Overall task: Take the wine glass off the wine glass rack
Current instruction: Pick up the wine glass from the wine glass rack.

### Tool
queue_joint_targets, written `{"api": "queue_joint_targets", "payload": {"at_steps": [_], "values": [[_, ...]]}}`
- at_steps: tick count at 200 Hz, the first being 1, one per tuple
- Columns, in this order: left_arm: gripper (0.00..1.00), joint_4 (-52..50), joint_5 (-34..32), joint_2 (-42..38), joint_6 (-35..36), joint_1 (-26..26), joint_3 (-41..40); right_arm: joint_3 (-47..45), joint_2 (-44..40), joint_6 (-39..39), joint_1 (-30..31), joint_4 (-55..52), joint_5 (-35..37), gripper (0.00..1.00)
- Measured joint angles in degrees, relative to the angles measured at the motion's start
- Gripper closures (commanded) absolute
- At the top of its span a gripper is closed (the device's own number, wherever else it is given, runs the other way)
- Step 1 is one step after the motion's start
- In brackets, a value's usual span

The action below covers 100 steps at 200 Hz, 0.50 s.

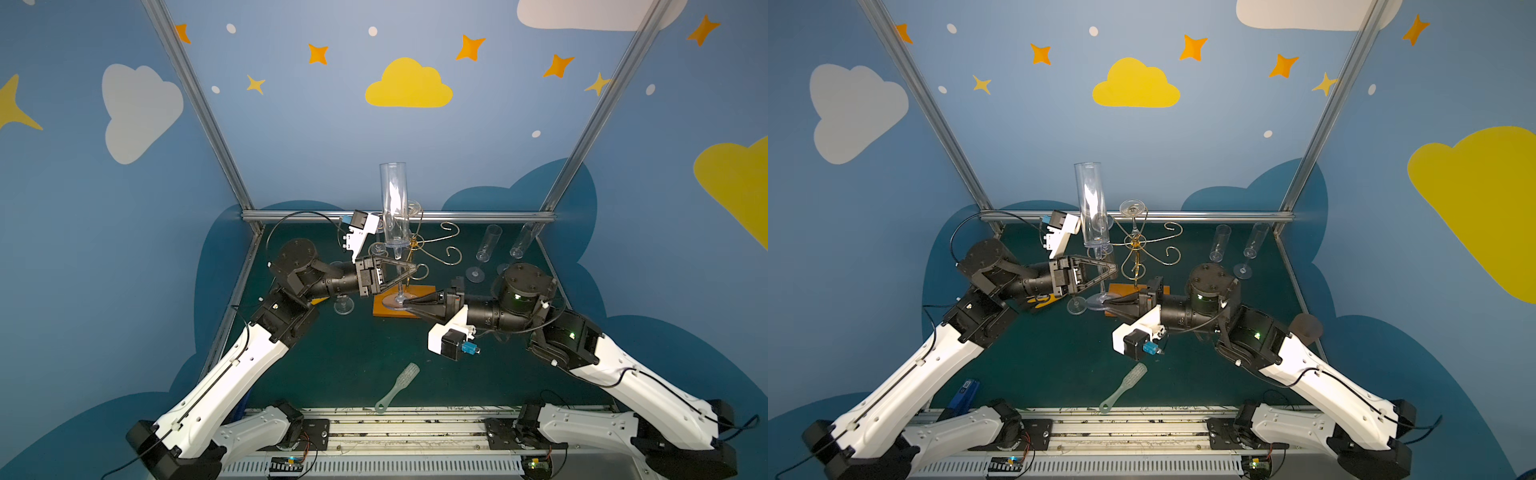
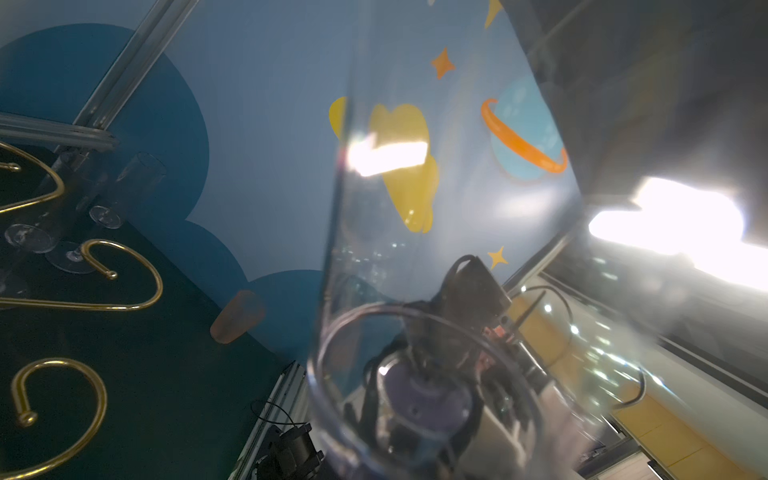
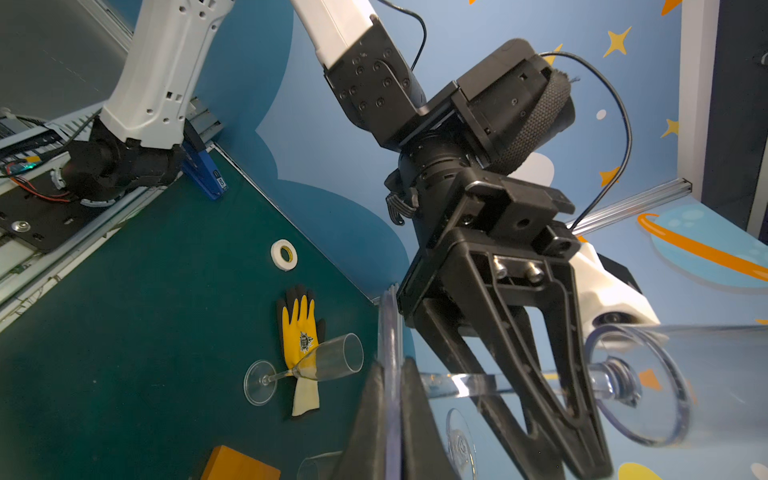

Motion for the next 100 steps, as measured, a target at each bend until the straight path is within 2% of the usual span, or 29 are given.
{"api": "queue_joint_targets", "payload": {"at_steps": [23, 61, 79, 87, 100], "values": [[0.97, 1.5, 0.1, 0.5, 1.7, 0.0, -0.1, 0.0, -0.5, 0.1, 0.2, 0.3, 1.5, 1.0], [0.97, 2.6, 0.4, 1.2, 2.1, -0.1, -0.1, 0.0, -0.5, -0.3, 0.4, 0.0, 2.9, 1.0], [0.97, 2.3, 0.4, 1.3, 2.4, -0.1, -0.1, 0.0, -0.5, -0.7, 0.5, -0.1, 3.3, 0.48], [0.97, 1.7, 0.4, 1.3, 2.2, -0.2, -0.1, 0.0, -0.5, -1.3, 0.6, -0.2, 3.8, 0.29], [0.97, 0.9, 0.2, 1.3, 2.6, -0.4, -0.1, -0.1, -0.5, -1.7, 0.8, -0.2, 4.6, 0.16]]}}
